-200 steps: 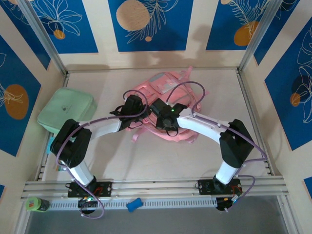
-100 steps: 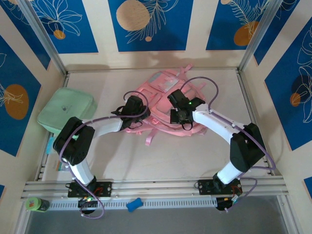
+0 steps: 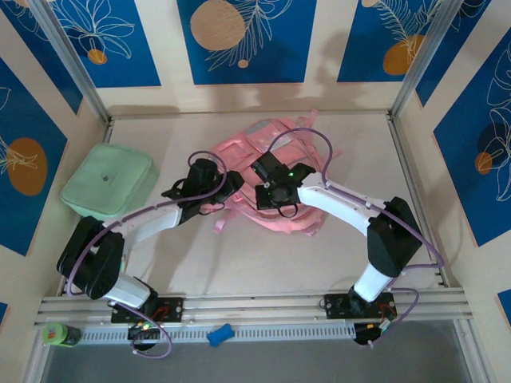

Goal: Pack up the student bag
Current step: Zip the student bag at the center of the table.

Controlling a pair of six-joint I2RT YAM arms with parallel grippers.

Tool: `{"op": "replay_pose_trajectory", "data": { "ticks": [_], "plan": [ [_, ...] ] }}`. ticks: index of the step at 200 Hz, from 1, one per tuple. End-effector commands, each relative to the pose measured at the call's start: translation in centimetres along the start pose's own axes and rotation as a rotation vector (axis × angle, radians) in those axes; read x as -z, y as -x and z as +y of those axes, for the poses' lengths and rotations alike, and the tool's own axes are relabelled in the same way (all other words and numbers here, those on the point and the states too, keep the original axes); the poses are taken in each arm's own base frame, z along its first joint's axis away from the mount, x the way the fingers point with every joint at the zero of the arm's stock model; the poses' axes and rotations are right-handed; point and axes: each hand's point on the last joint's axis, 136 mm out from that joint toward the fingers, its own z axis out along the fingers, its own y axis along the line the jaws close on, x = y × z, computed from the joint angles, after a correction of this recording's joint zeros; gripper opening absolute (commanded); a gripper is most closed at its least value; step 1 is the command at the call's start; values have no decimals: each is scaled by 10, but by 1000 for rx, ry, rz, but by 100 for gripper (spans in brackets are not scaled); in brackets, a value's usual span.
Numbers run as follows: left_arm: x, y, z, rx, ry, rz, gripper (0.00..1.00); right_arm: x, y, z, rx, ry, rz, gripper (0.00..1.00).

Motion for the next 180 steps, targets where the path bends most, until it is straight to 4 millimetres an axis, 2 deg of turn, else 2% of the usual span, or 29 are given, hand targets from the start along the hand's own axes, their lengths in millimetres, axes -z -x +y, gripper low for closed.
{"op": "replay_pose_trajectory", "data": {
  "ticks": [1, 19, 79, 107, 131, 144, 160, 180],
  "plan": [
    [-8, -20, -26, 95, -109, 54, 51, 9, 3, 1, -42, 50, -20, 0],
    [-16, -25, -35, 117, -118, 63, 51, 9, 0, 0, -59, 63, -22, 0],
    [-32, -45, -19, 287, -80, 46, 45, 3, 0, 1, -69, 68, -21, 0],
    [-38, -42, -27, 257, -77, 30, 31, 2, 2, 1, -68, 64, -19, 0],
    [-35, -34, -10, 207, 5, -31, 16, 6, 1, -2, -68, 51, -18, 0],
    [-33, -29, 3, 166, 64, -51, 0, 10, -1, -7, -65, 39, -14, 0],
    [-29, -24, 24, 139, 127, -55, 0, 15, -3, -18, -56, 9, -6, 0],
    [-20, -14, 43, 97, 157, -60, 0, 22, -9, -43, -68, -47, 21, 0]
  ]
}}
